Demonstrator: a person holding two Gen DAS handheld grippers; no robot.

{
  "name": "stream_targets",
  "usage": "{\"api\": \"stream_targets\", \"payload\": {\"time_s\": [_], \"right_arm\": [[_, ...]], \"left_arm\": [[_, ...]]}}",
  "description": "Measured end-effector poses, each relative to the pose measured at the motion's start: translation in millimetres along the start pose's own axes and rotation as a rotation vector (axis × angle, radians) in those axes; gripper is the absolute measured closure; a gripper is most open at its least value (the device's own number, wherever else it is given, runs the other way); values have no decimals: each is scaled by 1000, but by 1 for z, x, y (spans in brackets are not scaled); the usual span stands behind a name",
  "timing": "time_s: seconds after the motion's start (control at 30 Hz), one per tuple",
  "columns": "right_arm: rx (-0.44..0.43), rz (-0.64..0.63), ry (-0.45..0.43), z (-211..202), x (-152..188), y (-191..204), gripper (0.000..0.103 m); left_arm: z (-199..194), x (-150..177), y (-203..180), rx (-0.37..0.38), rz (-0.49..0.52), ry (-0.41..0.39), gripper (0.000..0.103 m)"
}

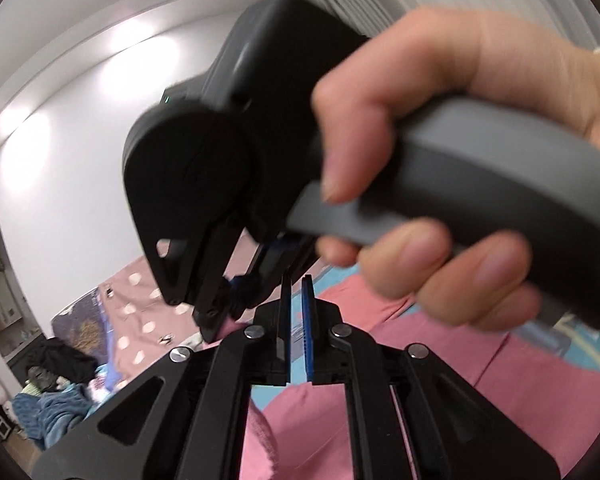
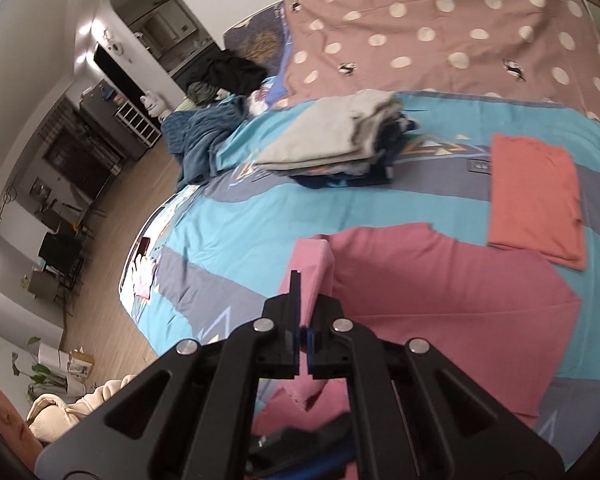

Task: Fold small clothes

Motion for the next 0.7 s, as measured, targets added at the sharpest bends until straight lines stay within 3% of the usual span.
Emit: {"api": "stream_targets", "payload": {"time_s": [0.13, 0.33, 0.7], "right_arm": [[19, 20, 20, -8, 0, -29, 101], [1, 86, 71, -5, 6, -80, 101], [-13, 166, 54, -22, 13, -149, 101]], "left_arm": [[14, -13, -25, 30, 1, -2, 97], [51, -15, -48, 86, -43, 60, 97], [88, -27, -88, 121, -31, 83, 97]]}}
Point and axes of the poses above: each gripper's, at about its wrist camera, not at the fingertips, and z roughly the way its jaws point, y to its left, x to its underside, the point moved 4 cm from there along z, roughly the way its jaws point, and after that the axes turned 1 degree about z, right-handed, at the moved point
